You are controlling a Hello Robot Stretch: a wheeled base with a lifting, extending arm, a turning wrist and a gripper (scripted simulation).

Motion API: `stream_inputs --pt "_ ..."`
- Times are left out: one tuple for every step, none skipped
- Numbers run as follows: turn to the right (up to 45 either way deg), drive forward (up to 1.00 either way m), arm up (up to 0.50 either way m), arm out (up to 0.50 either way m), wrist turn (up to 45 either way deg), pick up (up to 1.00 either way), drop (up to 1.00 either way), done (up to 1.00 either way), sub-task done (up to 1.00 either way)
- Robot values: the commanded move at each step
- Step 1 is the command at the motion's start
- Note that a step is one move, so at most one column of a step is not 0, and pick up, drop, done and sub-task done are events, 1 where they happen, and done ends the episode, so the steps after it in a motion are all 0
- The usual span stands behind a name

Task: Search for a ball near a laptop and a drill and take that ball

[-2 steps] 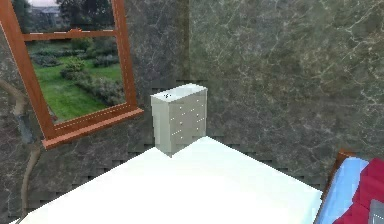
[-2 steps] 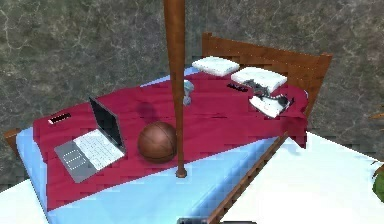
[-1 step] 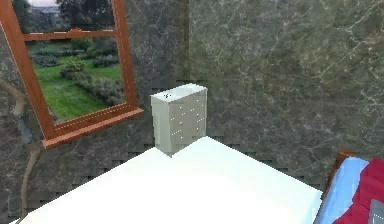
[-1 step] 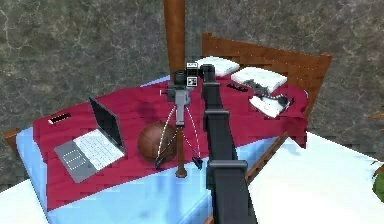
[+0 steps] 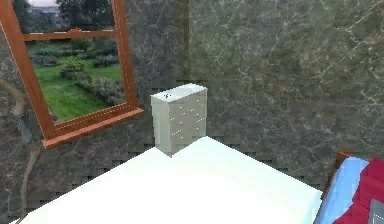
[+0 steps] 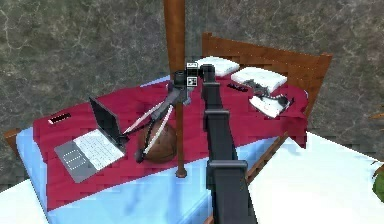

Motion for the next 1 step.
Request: stream_inputs --pt "0.0 0.0 0.0 0.0 45.0 0.0 0.0 0.0 0.0"
